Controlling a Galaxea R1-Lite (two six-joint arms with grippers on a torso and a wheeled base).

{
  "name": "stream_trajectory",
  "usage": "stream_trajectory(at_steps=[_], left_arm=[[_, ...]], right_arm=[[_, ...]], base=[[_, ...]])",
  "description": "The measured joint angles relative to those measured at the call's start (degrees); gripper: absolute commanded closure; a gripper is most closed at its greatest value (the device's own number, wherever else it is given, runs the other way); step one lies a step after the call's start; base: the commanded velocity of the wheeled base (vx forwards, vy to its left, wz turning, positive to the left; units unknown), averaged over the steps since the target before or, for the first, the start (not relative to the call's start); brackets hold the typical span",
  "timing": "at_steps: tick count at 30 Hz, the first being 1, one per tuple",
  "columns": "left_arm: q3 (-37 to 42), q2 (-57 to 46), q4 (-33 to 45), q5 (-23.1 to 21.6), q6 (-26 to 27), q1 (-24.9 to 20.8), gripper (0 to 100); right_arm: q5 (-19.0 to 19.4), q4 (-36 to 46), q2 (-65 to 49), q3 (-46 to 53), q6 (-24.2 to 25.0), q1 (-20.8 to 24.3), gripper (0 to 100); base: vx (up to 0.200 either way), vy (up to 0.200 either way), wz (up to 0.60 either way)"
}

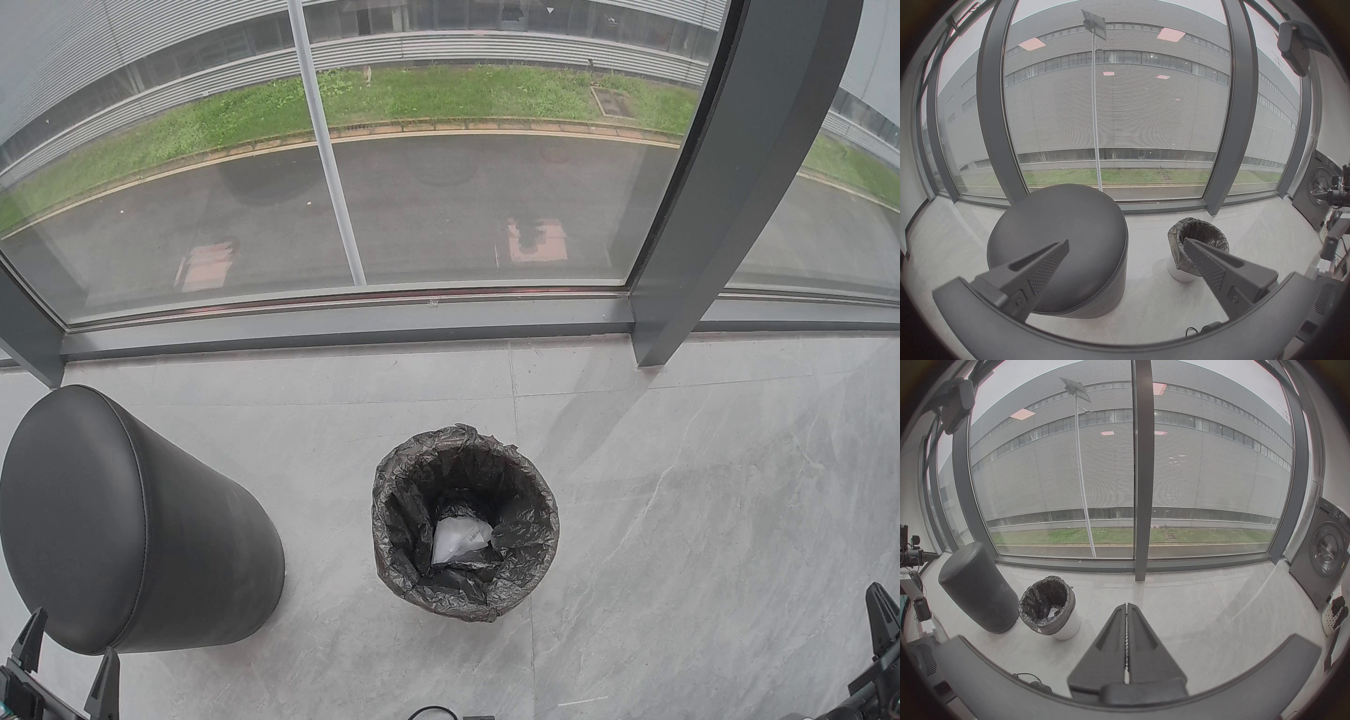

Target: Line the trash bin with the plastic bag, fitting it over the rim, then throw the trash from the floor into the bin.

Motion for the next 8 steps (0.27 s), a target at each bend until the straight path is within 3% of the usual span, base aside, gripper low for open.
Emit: stream_trajectory(at_steps=[8], left_arm=[[0.0,0.0,0.0,0.0,0.0,0.0,0]], right_arm=[[0.0,0.0,0.0,0.0,0.0,0.0,100]], base=[[0.0,0.0,0.0]])
